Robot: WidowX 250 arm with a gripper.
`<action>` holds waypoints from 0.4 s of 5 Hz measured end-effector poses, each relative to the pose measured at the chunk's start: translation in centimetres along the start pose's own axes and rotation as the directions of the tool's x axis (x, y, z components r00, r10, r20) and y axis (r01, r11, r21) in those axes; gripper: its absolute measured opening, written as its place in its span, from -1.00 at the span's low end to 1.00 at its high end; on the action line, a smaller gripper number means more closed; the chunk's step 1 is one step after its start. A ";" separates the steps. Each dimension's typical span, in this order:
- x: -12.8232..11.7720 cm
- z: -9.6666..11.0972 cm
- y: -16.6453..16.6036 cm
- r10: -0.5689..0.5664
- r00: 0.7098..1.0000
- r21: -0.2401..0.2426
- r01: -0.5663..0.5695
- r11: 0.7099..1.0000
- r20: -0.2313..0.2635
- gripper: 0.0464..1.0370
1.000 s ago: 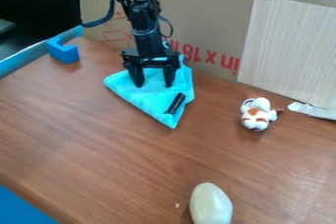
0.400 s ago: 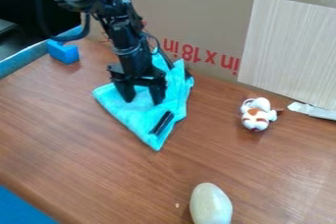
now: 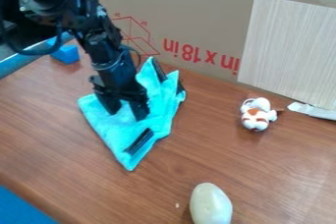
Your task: Move the cloth up and down
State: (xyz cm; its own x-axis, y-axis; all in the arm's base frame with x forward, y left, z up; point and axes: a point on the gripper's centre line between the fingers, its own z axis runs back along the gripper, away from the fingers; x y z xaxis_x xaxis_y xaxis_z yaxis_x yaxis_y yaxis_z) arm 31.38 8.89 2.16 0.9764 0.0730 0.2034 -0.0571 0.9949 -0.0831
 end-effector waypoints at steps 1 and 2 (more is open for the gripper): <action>-1.3 0.0 0.2 -0.068 0.997 0.027 0.067 0.997 0.034 0.93; -3.1 0.3 0.5 -0.118 0.992 0.038 0.116 0.993 0.048 0.92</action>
State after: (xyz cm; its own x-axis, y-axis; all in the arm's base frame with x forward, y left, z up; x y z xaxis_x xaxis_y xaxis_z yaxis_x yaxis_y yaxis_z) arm 28.24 9.22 1.82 0.9652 -0.0412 0.2583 0.0485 0.9986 -0.0218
